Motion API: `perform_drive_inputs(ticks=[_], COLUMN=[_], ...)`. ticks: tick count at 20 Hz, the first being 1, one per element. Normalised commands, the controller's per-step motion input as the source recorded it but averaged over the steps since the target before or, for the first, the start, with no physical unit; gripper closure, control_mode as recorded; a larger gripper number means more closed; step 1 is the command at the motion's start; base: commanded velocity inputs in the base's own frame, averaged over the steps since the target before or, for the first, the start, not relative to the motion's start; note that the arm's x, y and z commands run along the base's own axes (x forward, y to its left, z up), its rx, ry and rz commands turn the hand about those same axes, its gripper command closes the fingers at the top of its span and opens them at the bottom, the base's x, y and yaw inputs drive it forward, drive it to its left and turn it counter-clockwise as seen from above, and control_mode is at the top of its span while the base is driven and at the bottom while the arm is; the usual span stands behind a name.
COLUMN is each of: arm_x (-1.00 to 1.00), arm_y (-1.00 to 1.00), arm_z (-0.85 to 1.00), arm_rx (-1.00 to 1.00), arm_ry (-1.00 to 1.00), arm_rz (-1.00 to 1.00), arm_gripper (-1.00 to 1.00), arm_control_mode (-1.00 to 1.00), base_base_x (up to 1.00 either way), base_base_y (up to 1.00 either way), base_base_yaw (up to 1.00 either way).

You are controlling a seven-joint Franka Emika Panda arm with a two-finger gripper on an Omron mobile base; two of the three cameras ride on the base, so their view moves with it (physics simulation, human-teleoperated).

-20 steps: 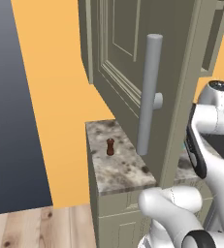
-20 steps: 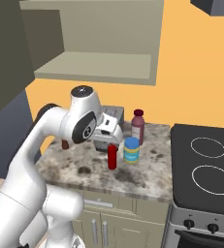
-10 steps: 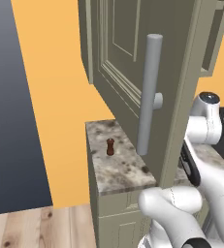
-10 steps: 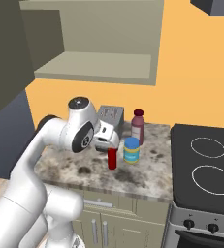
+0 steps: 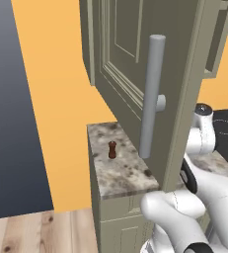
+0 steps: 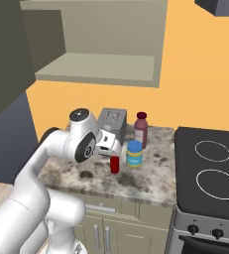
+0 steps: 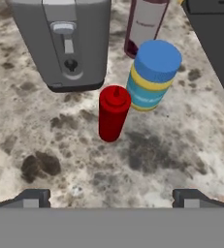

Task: There are various items on the counter. Only move the condiments/shakers into the cabinet.

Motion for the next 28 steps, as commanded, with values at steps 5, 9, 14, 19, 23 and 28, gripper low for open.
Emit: perform_drive_inputs(ticks=[5,9,14,19,23,28], arm_x=[0.13,0.21,0.22,0.22,0.07,0.01], arm_y=[0.0,0.0,-0.01,-0.1,-0.29,-0.07], arm_z=[-0.23,-0.23,-0.13,-0.09,-0.07,-0.12], arm_rx=[-0.01,0.0,0.0,0.0,0.0,0.02], arm_ry=[0.01,0.0,0.0,0.0,0.0,-0.03], arm_rz=[0.0,0.0,0.0,-0.01,0.0,-0.01], arm_gripper=[-1.0,-1.0,-1.0,-1.0,-1.0,-1.0], arm_control_mode=[-1.0,-1.0,-1.0,-1.0,-1.0,-1.0], base_base_x=[0.0,0.0,0.0,0.0,0.0,0.0], base_base_y=[0.0,0.0,0.0,0.0,0.0,0.0], base_base_yaw=[0.0,0.0,0.0,0.0,0.0,0.0])
